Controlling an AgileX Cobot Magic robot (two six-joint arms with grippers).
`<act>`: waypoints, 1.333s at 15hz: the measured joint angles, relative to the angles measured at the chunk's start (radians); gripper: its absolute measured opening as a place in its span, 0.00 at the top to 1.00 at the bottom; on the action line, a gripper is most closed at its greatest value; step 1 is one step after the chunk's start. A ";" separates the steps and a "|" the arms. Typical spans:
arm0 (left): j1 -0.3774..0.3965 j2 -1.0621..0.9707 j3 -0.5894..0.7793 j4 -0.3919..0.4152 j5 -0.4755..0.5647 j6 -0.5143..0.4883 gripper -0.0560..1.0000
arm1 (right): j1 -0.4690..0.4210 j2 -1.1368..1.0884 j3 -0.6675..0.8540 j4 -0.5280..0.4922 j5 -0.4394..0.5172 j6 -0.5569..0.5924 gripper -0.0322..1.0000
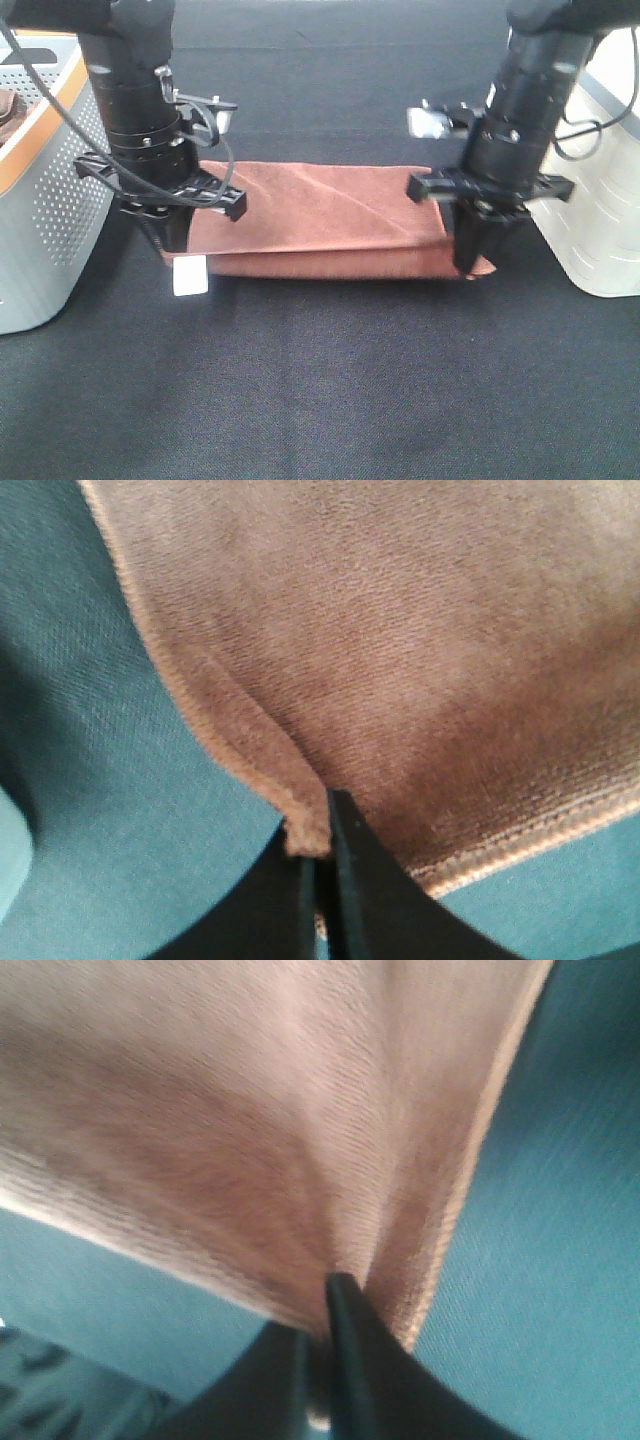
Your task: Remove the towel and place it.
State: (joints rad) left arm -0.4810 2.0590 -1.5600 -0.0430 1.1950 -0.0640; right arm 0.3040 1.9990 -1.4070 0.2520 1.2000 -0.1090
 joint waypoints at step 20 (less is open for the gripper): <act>0.004 -0.463 0.001 0.018 0.015 0.030 0.34 | -0.005 -0.506 0.024 0.042 0.017 -0.016 0.22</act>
State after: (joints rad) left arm -0.4770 1.5960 -1.5590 -0.0250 1.2100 -0.0340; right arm 0.2990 1.4930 -1.3830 0.2940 1.2170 -0.1250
